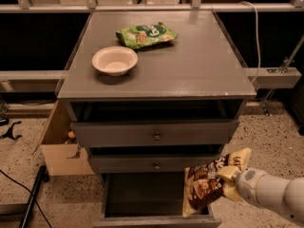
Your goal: Place brown chip bag into bottom drawer
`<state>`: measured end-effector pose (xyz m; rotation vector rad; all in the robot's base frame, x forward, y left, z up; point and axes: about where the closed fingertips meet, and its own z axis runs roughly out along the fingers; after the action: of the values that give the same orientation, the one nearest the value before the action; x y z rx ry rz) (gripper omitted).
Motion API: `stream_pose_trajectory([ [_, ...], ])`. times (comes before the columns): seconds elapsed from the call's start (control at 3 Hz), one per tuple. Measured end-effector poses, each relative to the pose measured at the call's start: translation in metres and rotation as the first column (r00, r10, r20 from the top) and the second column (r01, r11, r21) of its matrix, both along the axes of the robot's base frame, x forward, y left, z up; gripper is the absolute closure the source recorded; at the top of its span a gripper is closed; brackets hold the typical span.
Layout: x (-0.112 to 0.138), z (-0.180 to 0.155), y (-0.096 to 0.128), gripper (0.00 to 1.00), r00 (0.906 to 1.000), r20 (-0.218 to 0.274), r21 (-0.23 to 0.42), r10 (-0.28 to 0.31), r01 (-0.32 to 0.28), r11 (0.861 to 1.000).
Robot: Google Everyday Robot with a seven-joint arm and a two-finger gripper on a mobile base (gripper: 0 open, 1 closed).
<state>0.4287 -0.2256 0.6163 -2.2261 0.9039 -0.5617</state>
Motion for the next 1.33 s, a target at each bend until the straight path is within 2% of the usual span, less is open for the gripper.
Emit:
stream_pose_trajectory([
  [0.33,0.004,-0.042,-0.008,1.00,0.9997,-0.025,0.006,-0.007,0.007,1.000],
  [0.67,0.006,-0.075,-0.014,1.00,0.9997,-0.021,0.030,-0.011,0.012,0.999],
  [1.0,0.003,-0.121,-0.015,1.00,0.9996,-0.002,0.078,-0.030,0.030,0.996],
  [1.33,0.003,-0.121,-0.015,1.00,0.9996,-0.002,0.078,-0.030,0.030,0.996],
])
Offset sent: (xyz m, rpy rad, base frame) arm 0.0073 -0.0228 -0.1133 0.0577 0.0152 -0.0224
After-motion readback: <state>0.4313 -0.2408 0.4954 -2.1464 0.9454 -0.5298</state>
